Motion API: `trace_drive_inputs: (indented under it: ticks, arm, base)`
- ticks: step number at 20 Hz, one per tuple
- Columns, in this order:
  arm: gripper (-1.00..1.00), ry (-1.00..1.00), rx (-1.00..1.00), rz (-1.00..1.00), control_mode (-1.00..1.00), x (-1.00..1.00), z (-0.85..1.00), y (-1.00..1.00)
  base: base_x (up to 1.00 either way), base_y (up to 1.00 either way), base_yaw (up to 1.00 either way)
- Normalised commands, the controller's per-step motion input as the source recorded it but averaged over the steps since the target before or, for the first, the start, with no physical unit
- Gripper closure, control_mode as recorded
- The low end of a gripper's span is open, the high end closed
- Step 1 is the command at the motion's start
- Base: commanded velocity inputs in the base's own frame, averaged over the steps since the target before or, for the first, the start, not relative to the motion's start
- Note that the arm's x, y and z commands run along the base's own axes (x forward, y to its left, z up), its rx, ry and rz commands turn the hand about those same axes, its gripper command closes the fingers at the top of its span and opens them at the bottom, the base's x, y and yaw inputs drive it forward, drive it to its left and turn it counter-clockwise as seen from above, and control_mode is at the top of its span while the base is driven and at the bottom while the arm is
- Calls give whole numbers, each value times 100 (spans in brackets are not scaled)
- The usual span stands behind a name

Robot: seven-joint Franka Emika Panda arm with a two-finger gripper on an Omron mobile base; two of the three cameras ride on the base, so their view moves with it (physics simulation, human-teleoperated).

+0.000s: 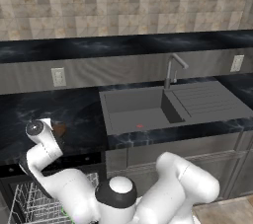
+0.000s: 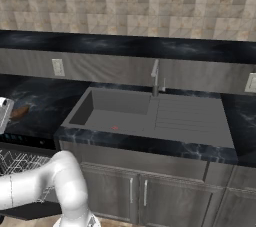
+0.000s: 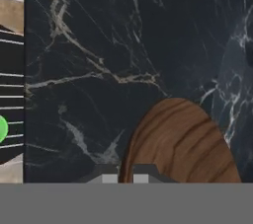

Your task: Pick up the cup and bowl from the counter, place them in the dishwasher, and close the dishwasher door.

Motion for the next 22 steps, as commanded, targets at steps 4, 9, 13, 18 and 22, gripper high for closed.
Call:
trace_drive_inputs:
  ticks: [4,9,13,18,22]
  arm:
    - [100,-3,0,0,-100,-51,0,0]
    - [100,-3,2,0,-100,-46,0,-2]
    - [100,-2,7,0,-100,-50,0,-1]
    - [100,-2,8,3,-100,-56,0,-2]
    - [100,-1,7,5,-100,-56,-14,-1]
  base:
    - [0,0,0]
    - [0,0,0]
    - [0,0,0]
    - [0,0,0]
    - [0,0,0]
